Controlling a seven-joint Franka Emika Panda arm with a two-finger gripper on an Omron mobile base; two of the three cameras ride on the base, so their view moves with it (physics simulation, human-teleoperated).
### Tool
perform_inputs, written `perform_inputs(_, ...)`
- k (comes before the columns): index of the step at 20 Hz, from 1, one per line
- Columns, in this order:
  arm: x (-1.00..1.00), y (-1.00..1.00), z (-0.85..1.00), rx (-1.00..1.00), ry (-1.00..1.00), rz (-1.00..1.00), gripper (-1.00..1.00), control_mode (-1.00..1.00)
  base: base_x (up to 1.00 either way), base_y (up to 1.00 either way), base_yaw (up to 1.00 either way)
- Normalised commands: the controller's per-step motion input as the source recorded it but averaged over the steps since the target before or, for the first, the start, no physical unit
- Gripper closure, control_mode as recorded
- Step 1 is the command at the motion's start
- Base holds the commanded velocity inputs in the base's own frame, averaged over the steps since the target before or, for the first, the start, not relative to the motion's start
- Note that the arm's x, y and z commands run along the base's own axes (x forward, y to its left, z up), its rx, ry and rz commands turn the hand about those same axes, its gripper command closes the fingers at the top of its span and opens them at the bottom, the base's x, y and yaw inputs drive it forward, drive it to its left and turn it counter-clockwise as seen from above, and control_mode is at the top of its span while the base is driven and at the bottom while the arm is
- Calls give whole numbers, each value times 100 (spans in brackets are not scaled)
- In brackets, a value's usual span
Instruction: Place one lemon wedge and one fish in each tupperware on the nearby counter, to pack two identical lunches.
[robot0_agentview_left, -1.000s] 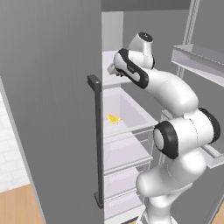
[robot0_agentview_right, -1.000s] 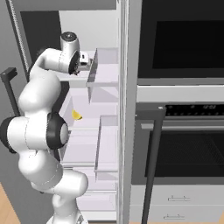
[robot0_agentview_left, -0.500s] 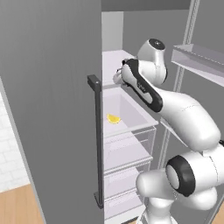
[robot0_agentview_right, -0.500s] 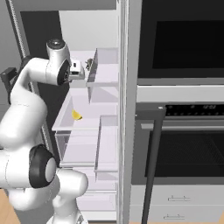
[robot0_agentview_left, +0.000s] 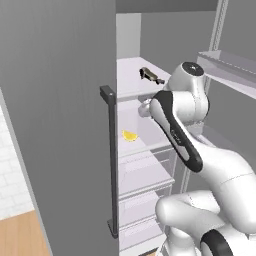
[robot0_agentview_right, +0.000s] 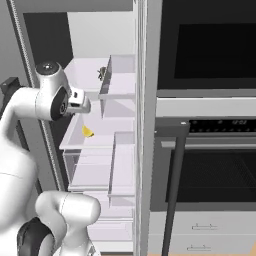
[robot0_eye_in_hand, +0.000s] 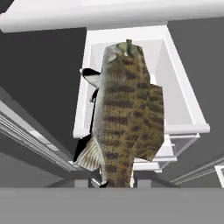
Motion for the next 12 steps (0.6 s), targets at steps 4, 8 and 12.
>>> perform_inputs(4, -91, -18, -56, 0, 21, -8, 100, -100, 0, 0, 0)
perform_inputs(8, -67, -1, -49, 0, 22, -4, 100, -100, 0, 0, 0)
perform_inputs(12, -76, -6, -61, 0, 18, -5, 100, -100, 0, 0, 0)
